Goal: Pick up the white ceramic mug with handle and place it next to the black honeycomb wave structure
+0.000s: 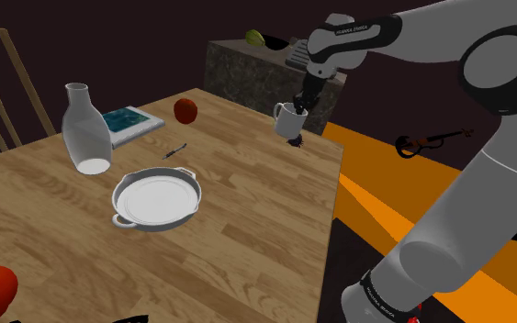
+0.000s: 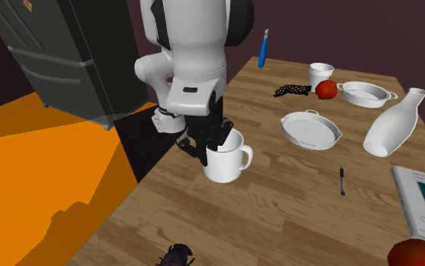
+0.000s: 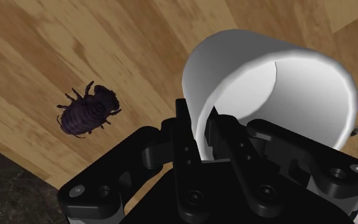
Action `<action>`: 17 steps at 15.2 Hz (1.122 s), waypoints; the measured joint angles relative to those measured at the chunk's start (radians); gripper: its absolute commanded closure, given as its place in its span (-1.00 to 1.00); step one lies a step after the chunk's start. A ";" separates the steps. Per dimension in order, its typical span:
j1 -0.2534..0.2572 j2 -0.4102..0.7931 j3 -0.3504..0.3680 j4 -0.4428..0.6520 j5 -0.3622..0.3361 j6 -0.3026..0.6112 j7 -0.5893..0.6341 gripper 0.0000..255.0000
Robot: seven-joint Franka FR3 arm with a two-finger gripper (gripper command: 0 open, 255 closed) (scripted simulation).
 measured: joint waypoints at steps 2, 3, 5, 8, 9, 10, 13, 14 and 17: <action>0.000 -0.007 0.000 0.017 -0.002 -0.024 0.001 1.00; 0.001 -0.013 0.000 0.025 -0.004 -0.038 0.004 1.00; 0.000 -0.012 0.000 0.055 -0.004 -0.066 0.004 1.00; 0.012 -0.057 0.011 0.021 -0.018 -0.075 0.031 1.00; 0.021 -0.088 0.021 -0.011 -0.027 -0.073 0.052 1.00; 0.030 -0.118 0.032 -0.042 -0.036 -0.071 0.074 1.00; 0.052 -0.208 0.065 -0.139 -0.056 -0.062 0.138 1.00; 0.059 -0.230 0.077 -0.160 -0.059 -0.063 0.158 1.00; 0.079 -0.313 0.118 -0.251 -0.068 -0.054 0.224 1.00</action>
